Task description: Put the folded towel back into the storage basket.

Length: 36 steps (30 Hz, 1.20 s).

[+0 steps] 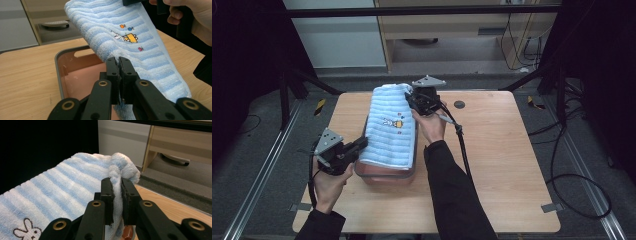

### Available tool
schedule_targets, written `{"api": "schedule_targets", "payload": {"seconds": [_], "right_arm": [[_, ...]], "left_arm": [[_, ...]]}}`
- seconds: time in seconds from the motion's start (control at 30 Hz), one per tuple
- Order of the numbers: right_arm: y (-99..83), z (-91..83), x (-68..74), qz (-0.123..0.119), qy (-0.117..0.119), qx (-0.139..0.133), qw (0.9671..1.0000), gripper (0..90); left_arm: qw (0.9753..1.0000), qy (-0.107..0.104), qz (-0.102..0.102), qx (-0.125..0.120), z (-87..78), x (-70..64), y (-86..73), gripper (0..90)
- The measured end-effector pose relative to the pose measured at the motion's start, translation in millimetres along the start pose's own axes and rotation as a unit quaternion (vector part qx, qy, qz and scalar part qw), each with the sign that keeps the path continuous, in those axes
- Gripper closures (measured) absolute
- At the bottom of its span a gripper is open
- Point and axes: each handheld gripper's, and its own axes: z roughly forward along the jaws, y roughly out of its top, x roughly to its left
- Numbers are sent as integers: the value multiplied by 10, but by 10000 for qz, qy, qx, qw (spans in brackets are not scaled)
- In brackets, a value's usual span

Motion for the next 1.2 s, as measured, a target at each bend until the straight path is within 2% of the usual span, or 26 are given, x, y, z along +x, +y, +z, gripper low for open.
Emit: {"api": "schedule_targets", "payload": {"seconds": [0.17, 0.3, 0.63, 0.87, 1.2], "right_arm": [[-37, 95, 4, 34, 30, 65, 10000, 817], [-81, 183, -7, 26, 23, 130, 9999, 817], [-238, 361, -24, 14, 49, 296, 9995, 815], [-362, 446, -42, 6, 51, 392, 9992, 815], [-489, 533, -55, 18, 49, 501, 9987, 814]], "left_arm": [[9999, 30, -112, 111, 48, 44, -39, 872], [9998, 128, -38, 177, 98, 93, -72, 871], [9990, 219, -59, 393, 226, 169, -237, 871], [9988, 234, -10, 428, 287, 165, -277, 871], [9975, 263, 19, 655, 394, 156, -384, 870]]}}
